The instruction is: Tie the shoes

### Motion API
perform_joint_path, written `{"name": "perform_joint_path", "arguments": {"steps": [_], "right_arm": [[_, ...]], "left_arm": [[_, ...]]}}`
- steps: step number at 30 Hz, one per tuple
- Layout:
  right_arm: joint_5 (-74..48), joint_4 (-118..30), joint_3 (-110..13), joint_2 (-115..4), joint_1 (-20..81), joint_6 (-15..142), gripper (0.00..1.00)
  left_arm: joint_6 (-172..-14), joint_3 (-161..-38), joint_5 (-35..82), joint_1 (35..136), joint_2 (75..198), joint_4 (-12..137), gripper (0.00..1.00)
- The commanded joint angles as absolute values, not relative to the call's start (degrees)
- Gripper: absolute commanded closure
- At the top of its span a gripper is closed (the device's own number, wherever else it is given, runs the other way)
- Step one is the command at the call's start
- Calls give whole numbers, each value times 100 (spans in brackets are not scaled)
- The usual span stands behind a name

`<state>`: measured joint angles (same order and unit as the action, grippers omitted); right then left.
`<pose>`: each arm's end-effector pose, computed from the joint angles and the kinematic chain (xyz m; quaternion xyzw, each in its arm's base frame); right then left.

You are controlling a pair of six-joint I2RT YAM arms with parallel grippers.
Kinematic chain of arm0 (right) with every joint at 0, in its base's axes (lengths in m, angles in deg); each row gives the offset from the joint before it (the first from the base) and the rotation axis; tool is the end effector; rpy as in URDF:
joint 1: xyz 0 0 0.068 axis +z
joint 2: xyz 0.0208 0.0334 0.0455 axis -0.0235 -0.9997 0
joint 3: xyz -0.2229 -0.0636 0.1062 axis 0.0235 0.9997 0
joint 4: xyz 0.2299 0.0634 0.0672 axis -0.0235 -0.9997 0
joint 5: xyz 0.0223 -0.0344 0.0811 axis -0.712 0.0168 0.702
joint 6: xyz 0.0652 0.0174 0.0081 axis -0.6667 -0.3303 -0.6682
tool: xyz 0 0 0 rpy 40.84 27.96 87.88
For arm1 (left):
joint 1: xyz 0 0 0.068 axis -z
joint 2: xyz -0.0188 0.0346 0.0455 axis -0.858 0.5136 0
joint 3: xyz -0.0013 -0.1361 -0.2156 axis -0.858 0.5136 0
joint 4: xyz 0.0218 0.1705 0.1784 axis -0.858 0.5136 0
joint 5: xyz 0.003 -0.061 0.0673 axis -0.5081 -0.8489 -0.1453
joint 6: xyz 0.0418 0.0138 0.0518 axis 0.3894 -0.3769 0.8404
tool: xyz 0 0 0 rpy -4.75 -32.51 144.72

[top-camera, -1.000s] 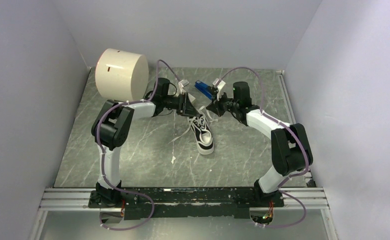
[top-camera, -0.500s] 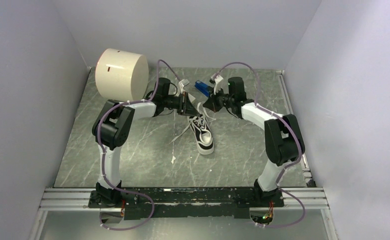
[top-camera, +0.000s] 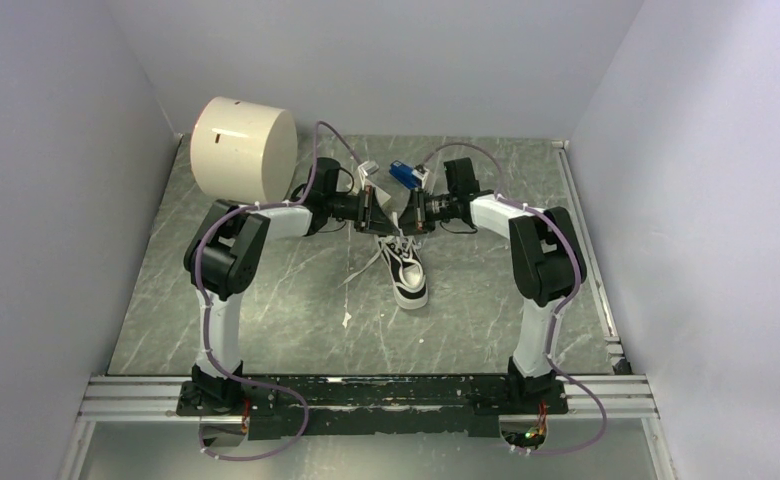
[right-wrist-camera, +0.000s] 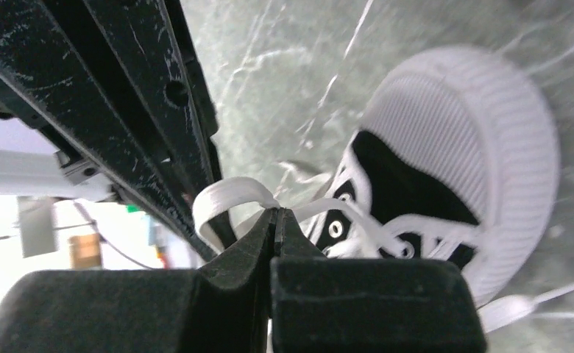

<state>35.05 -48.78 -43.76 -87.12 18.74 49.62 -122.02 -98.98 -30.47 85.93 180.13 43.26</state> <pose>0.3675 0.1622 0.1555 -0.1476 0.8280 0.5142 0.1682 0.3599 -0.2362 0.1570 0.1879 0.7528 -0.6161 0.1356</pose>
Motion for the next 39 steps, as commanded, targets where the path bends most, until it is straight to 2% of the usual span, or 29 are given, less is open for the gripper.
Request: {"name": "perform_joint_path", "arguments": {"steps": [1,6,12,17,22,30,34,37,39], "right_arm": [[4474,-6171,-4640,-8745,1734,4644,100],[4426,-7561,-4832,-8701,1666,5263,100],[4248,-8357,-5112,-8965,1598,5810,100],[4265,-8389,-5349,-9267,1551,5876,100],[4267,-8417,-5785,-9678,1565,5957,99],[3186,-8286,-5959,-9126,1558,6051,69],[2319,-8127,-5651,-8599,1551,6314,64],[2028,-7890,-5475,-8306,1625,6564,56],[1848,-7745,-5420,-8169,1863,6863,54]], "left_arm": [[-12164,-9819,-3343,8608,17770,4101,95],[-11546,-9906,-3224,8552,17765,4931,95],[-11238,-10128,-3049,8519,17936,5397,95],[-10828,-10542,-2577,8527,18201,6219,95],[-11232,-10747,-2703,8627,18432,5885,95],[-11032,-10662,-2559,8630,18358,6050,95],[-10997,-10635,-2561,8550,18303,6053,95],[-11004,-10566,-2600,8488,18263,6031,95],[-11007,-10566,-2635,8485,18270,6014,95]]}}
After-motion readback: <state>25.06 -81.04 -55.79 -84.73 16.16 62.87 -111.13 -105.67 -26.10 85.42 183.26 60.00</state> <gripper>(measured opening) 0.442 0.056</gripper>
